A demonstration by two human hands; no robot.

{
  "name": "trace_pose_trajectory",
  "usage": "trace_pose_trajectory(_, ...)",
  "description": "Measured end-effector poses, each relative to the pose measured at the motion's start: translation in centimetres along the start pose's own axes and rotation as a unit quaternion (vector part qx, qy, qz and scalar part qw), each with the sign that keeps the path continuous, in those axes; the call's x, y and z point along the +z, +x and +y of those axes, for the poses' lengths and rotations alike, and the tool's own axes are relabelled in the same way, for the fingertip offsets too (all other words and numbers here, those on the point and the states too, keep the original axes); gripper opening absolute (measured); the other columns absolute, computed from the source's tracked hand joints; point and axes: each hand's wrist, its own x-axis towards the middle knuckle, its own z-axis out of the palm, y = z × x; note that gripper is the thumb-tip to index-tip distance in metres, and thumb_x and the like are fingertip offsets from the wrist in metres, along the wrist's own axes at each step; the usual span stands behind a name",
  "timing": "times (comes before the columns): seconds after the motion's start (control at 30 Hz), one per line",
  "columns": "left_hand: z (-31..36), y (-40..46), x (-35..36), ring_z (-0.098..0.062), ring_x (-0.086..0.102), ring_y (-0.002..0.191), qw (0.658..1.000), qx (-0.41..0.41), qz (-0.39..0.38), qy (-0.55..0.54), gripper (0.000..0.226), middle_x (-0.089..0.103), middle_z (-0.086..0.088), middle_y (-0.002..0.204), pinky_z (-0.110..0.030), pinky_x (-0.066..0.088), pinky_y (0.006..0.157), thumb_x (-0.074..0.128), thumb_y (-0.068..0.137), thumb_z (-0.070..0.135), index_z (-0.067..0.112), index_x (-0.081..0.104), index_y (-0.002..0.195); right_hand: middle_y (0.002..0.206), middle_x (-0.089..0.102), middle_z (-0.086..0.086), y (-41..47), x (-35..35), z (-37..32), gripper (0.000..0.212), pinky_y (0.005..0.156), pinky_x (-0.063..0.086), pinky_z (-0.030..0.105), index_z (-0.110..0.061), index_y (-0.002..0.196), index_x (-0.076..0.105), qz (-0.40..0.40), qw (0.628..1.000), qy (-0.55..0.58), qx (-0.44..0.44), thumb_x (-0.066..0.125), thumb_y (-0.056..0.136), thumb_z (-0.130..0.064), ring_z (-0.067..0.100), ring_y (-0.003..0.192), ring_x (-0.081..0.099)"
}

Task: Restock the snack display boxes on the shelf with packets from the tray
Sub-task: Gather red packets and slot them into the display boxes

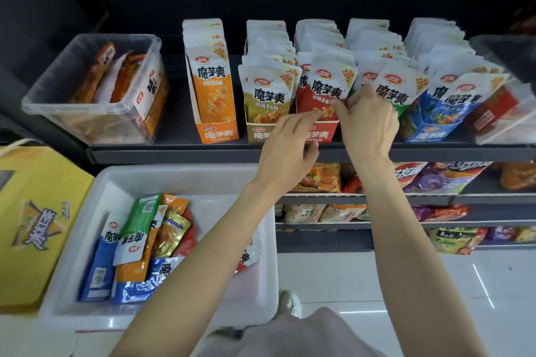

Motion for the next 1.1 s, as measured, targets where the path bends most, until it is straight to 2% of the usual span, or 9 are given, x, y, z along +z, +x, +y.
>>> trace_pose_trajectory(0.17,-2.2,-4.6,-3.1,-0.007,0.059,0.090,0.989,-0.017,0.114,-0.094,0.024,0.067,0.004,0.097,-0.021,0.049,0.076,0.054,0.093,0.023,0.011,0.065,0.109,0.070,0.054,-0.008,-5.9,-1.7,-0.8,0.020,0.054,0.033,0.016,-0.011,0.091,0.057,0.011,0.974,0.223,-0.037,0.061,0.092,-0.030,0.003,0.058,0.048)
trace_pose_trajectory(0.27,-5.5,-9.5,-5.6,0.002,0.053,0.076,0.987,-0.050,0.123,-0.090,0.026,0.063,0.006,0.087,-0.008,0.042,0.068,0.050,0.095,0.029,0.009,0.065,0.101,0.075,0.059,-0.008,-9.9,-1.4,-3.0,0.011,0.058,0.043,0.013,-0.015,0.094,0.058,-0.095,0.946,0.300,-0.071,0.064,0.090,-0.023,0.006,0.063,0.054)
trace_pose_trajectory(0.33,-8.3,-12.8,-7.3,0.004,0.052,0.073,0.991,-0.106,0.060,-0.063,0.029,0.064,0.004,0.084,-0.006,0.041,0.069,0.050,0.092,0.034,0.011,0.065,0.102,0.079,0.062,-0.006,-11.9,0.2,-4.4,0.012,0.062,0.050,0.020,-0.016,0.098,0.059,-0.187,0.929,0.294,-0.124,0.066,0.087,-0.018,0.007,0.068,0.058)
trace_pose_trajectory(0.5,-14.0,-19.0,-9.1,-0.020,0.059,0.101,0.954,-0.189,-0.216,0.083,0.047,0.067,0.006,0.099,-0.033,0.047,0.089,0.049,0.076,0.054,0.023,0.064,0.108,0.115,0.059,-0.001,-15.4,6.2,-8.4,0.031,0.091,0.046,0.037,-0.021,0.118,0.057,-0.443,0.822,0.079,-0.349,0.061,0.088,-0.021,0.020,0.107,0.055)
trace_pose_trajectory(0.6,-14.8,-20.8,-9.0,-0.025,0.051,0.114,0.925,-0.179,-0.313,0.121,0.052,0.060,-0.002,0.122,-0.032,0.037,0.096,0.067,0.077,0.048,0.021,0.060,0.121,0.131,0.049,0.006,-17.2,9.0,-9.8,0.051,0.097,0.035,0.039,-0.021,0.133,0.044,-0.500,0.721,-0.155,-0.454,0.064,0.086,-0.023,0.028,0.121,0.045)
trace_pose_trajectory(0.7,-15.0,-21.1,-8.8,-0.021,0.044,0.119,0.917,-0.170,-0.334,0.133,0.060,0.053,0.001,0.129,-0.032,0.033,0.101,0.068,0.078,0.050,0.024,0.053,0.130,0.135,0.039,0.012,-18.4,10.6,-9.8,0.070,0.105,0.026,0.047,-0.016,0.139,0.032,-0.524,0.675,-0.259,-0.450,0.070,0.080,-0.015,0.033,0.125,0.037)
trace_pose_trajectory(0.8,-15.0,-21.0,-8.4,-0.020,0.044,0.119,0.928,-0.156,-0.316,0.125,0.059,0.055,0.002,0.125,-0.032,0.033,0.101,0.068,0.078,0.051,0.025,0.054,0.129,0.134,0.040,0.011,-18.4,11.7,-9.7,0.085,0.105,0.026,0.046,-0.014,0.140,0.028,-0.503,0.664,-0.291,-0.470,0.079,0.072,-0.021,0.030,0.124,0.041)
trace_pose_trajectory(0.93,-14.4,-20.4,-7.2,-0.019,0.043,0.122,0.926,-0.141,-0.314,0.152,0.059,0.053,0.003,0.127,-0.034,0.033,0.102,0.061,0.079,0.058,0.028,0.051,0.129,0.132,0.044,0.010,-17.2,13.0,-9.6,0.089,0.105,0.026,0.044,-0.015,0.138,0.031,-0.461,0.694,-0.298,-0.465,0.078,0.069,-0.044,0.027,0.122,0.044)
trace_pose_trajectory(1.1,-13.9,-18.9,-4.3,-0.025,0.042,0.126,0.907,-0.131,-0.361,0.174,0.076,0.042,-0.004,0.139,-0.038,0.035,0.105,0.059,0.080,0.061,0.023,0.036,0.141,0.123,0.055,0.008,-16.0,13.3,-9.9,0.062,0.095,0.038,0.034,-0.011,0.126,0.048,-0.443,0.737,-0.271,-0.432,0.067,0.080,-0.048,0.024,0.114,0.052)
